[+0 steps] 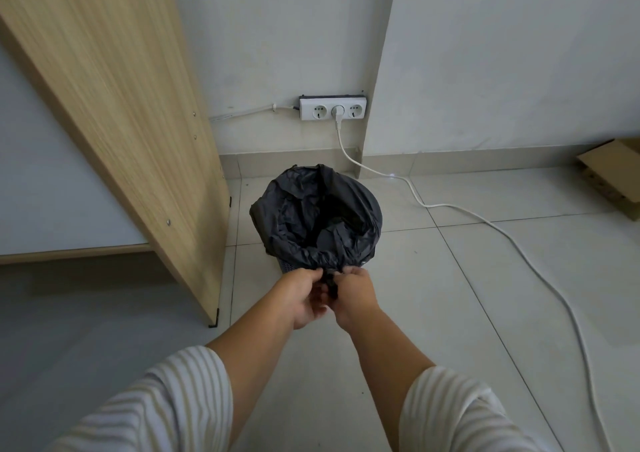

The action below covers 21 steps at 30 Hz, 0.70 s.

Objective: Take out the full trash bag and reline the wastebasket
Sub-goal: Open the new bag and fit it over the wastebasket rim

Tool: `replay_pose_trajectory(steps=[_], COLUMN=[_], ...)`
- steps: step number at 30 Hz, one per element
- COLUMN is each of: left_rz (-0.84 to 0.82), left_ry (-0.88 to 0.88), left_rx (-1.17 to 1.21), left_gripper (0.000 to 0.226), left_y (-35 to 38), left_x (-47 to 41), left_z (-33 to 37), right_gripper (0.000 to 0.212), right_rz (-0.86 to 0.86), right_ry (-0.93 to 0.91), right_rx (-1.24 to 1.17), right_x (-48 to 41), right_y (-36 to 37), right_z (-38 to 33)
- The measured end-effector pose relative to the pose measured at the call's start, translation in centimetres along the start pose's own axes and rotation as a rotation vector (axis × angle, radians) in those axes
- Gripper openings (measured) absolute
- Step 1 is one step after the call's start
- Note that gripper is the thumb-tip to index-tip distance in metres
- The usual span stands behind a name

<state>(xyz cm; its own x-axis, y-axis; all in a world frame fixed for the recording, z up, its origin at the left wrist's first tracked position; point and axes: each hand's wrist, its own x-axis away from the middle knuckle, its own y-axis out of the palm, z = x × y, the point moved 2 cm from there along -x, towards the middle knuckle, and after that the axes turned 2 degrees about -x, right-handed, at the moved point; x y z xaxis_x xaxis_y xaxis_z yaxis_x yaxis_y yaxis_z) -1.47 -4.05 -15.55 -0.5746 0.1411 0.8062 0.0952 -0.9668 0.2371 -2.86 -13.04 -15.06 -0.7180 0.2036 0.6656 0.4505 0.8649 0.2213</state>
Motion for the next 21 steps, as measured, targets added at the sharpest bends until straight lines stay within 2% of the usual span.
replay_pose_trajectory(steps=[3, 7, 9, 13, 16, 19, 21], left_rz=[-0.051, 0.006, 0.027, -0.013, -0.009, -0.014, 0.008], left_ry=[-0.053, -0.008, 0.026, 0.048, 0.091, 0.144, 0.160], left_rx=[0.055, 0.057, 0.022, 0.029, -0.032, -0.055, -0.038], left_gripper=[0.034, 0.023, 0.015, 0.012, 0.016, 0.019, 0.024], left_y=[0.4, 0.2, -0.1, -0.1, 0.2, 0.4, 0.3], left_x=[-0.1, -0.2, -0.2, -0.3, -0.1, -0.3, -0.4], left_z=[-0.5, -0.5, -0.5, 0.0, 0.3, 0.8, 0.9], right_gripper=[0.016, 0.016, 0.014, 0.023, 0.006, 0.016, 0.019], right_rz=[0.018, 0.041, 0.044, 0.087, 0.115, 0.001, -0.077], right_ry=[0.089, 0.121, 0.065, -0.116, -0.228, -0.289, -0.373], right_rx=[-0.076, 0.107, 0.241, 0.538, 0.536, 0.444, 0.589], right_x=[0.5, 0.3, 0.1, -0.6, -0.2, 0.3, 0.8], right_y=[-0.1, -0.5, -0.8, -1.2, -1.1, -0.8, -0.4], right_z=[-0.5, -0.7, -0.8, -0.7, -0.9, -1.1, -0.7])
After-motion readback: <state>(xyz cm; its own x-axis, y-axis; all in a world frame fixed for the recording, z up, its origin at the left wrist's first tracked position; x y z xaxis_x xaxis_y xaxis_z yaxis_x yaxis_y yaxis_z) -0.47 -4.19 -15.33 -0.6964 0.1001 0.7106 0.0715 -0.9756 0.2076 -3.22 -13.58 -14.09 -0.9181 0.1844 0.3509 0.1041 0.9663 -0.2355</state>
